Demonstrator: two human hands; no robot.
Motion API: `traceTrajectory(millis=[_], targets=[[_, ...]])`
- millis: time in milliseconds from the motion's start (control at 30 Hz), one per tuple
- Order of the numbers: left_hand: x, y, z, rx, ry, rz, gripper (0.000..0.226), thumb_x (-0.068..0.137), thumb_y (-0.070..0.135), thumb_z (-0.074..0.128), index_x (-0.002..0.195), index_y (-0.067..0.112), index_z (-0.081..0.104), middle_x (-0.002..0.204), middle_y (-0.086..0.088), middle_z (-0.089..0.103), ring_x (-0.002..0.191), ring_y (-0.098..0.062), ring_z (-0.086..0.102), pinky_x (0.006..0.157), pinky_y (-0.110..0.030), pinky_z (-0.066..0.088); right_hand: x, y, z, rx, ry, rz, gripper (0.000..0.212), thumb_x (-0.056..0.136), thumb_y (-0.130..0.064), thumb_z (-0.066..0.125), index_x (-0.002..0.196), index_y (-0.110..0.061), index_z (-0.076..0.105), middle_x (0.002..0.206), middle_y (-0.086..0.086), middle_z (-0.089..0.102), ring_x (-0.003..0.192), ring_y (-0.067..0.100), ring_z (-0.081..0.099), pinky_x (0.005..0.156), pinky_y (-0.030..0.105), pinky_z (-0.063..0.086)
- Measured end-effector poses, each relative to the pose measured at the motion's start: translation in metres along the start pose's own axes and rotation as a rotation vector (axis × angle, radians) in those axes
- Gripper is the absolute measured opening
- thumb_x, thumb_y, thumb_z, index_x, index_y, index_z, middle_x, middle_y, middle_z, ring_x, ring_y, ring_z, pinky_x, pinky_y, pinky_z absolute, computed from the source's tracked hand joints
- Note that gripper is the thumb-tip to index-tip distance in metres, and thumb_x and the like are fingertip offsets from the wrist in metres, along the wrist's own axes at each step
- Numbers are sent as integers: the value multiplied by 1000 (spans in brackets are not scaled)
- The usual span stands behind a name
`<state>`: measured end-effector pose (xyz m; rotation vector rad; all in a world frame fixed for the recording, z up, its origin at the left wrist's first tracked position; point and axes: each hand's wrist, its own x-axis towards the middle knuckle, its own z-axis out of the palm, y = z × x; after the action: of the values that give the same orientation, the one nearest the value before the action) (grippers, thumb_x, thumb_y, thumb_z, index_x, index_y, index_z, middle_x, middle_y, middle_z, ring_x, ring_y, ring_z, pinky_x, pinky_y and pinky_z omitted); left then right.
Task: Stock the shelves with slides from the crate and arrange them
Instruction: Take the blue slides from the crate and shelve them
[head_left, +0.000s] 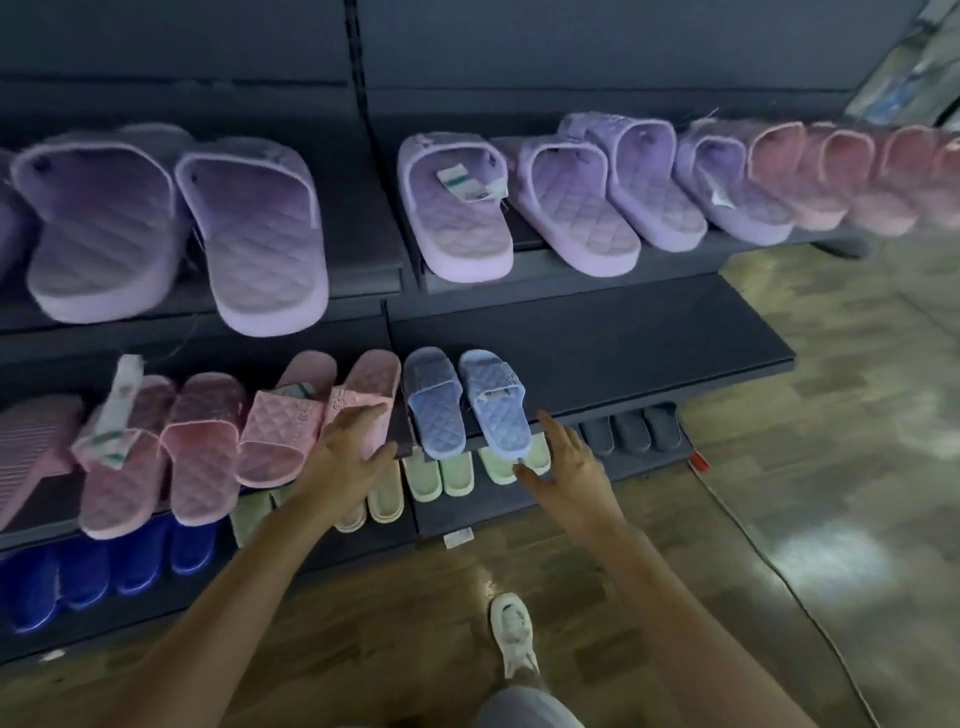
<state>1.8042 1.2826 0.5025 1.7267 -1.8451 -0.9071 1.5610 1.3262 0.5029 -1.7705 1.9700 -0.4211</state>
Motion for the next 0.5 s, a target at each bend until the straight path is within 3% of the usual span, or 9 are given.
traceTrajectory(millis=[167,333,433,500], targets=[[-41,2,-46,-6,-33,95,47,89,18,60,134,15,46,138,-7,45,124,-21,42,89,-22,30,-63,-31,-12,-9,109,-8,70,86,-40,61,144,-18,27,138,2,44,125,23,42,100,39,36],[-81,5,-75,30,-49,184,46,90,24,59,133,15,48,135,-4,48,124,-21,44,93,-26,32,-105,-51,-21,-23,131,-45,70,87,-39,59,145,-17,26,141,4,41,124,26,42,102,37,35],[-101,8,-87,29,-16,185,57,80,50,56,127,18,53,130,-3,53,120,-22,48,95,-31,34,-122,-56,-31,-57,129,-79,69,88,-39,58,145,-18,26,142,3,39,127,24,39,100,36,35],[-115,11,-92,27,29,180,59,78,52,56,125,17,55,129,-4,54,118,-22,49,94,-30,34,-132,-56,-38,-109,103,-125,68,88,-40,57,145,-19,26,142,0,39,126,23,40,99,34,34]])
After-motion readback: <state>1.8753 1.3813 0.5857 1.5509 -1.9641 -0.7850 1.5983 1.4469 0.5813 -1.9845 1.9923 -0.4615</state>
